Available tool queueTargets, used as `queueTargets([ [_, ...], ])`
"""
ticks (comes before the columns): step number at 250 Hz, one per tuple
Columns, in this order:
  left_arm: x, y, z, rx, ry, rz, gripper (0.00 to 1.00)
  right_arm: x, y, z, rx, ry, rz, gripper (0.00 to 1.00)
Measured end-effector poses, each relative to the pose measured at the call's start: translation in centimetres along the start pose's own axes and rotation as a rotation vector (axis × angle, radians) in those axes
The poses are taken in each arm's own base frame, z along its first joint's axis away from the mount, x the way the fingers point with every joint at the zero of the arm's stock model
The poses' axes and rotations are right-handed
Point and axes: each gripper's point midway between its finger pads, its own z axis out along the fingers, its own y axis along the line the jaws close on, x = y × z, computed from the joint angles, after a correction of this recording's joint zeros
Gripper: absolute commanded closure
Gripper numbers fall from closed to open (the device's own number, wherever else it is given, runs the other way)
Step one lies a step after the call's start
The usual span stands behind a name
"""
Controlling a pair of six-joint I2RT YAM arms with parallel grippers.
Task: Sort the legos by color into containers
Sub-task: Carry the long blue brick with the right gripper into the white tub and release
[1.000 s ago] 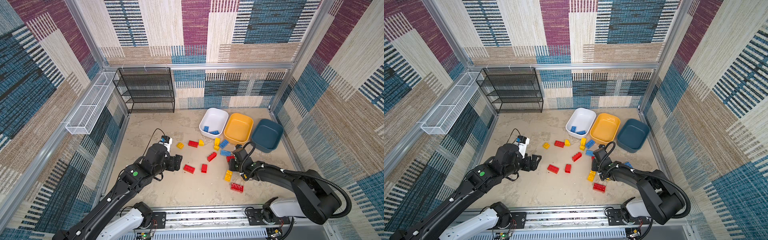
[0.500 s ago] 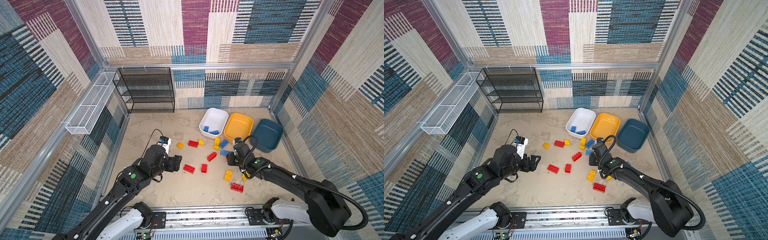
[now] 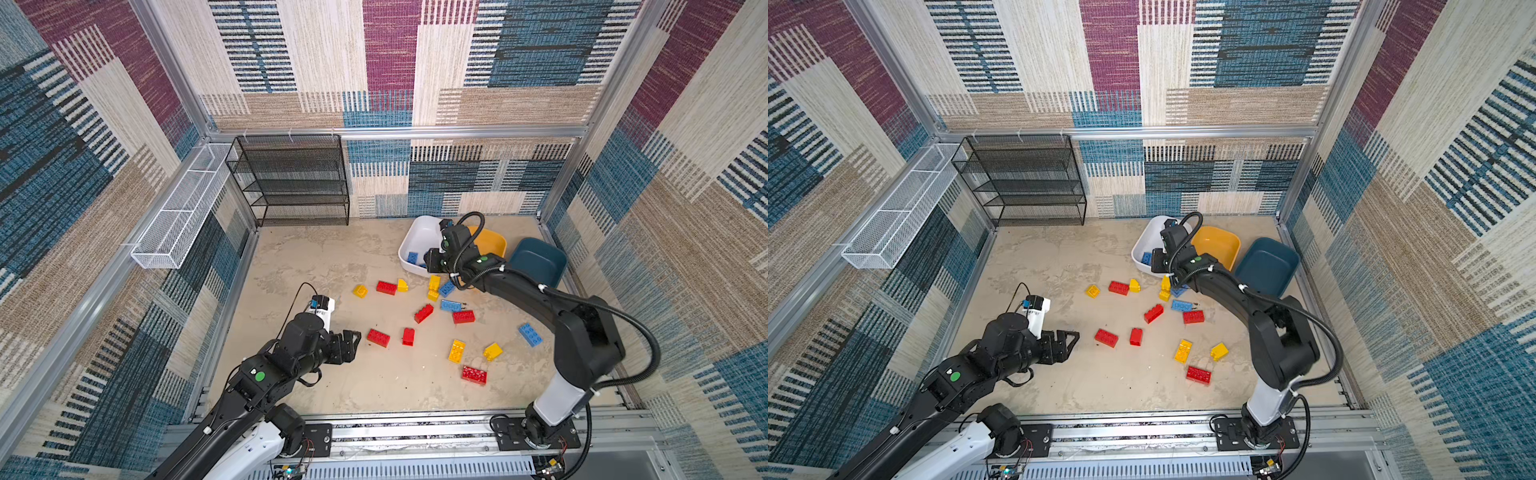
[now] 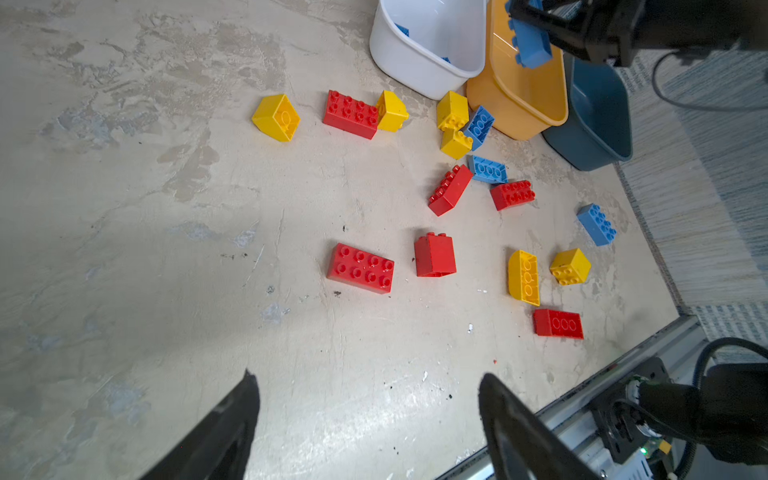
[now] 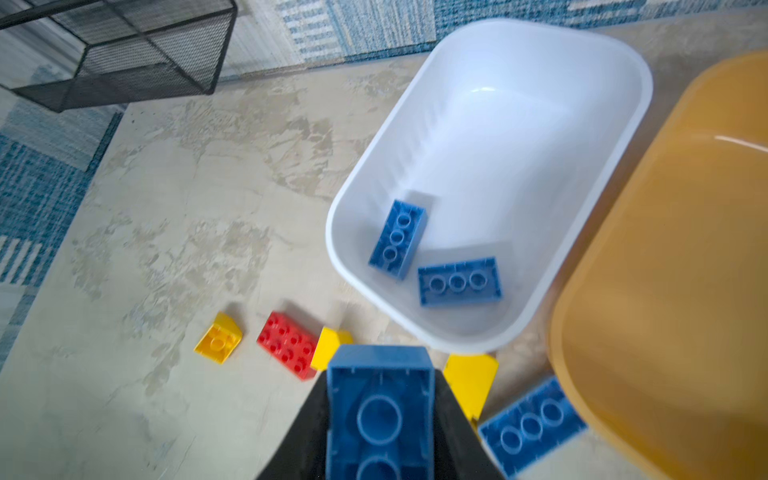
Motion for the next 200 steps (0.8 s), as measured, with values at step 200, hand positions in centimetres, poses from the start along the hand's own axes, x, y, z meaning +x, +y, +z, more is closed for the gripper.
queueTargets([
  [200, 0.4, 0.0, 0.0, 0.007, 0.007, -0.01, 0.17, -7.9, -1.1, 10.4, 0.023, -0.025, 0.007, 0.33],
])
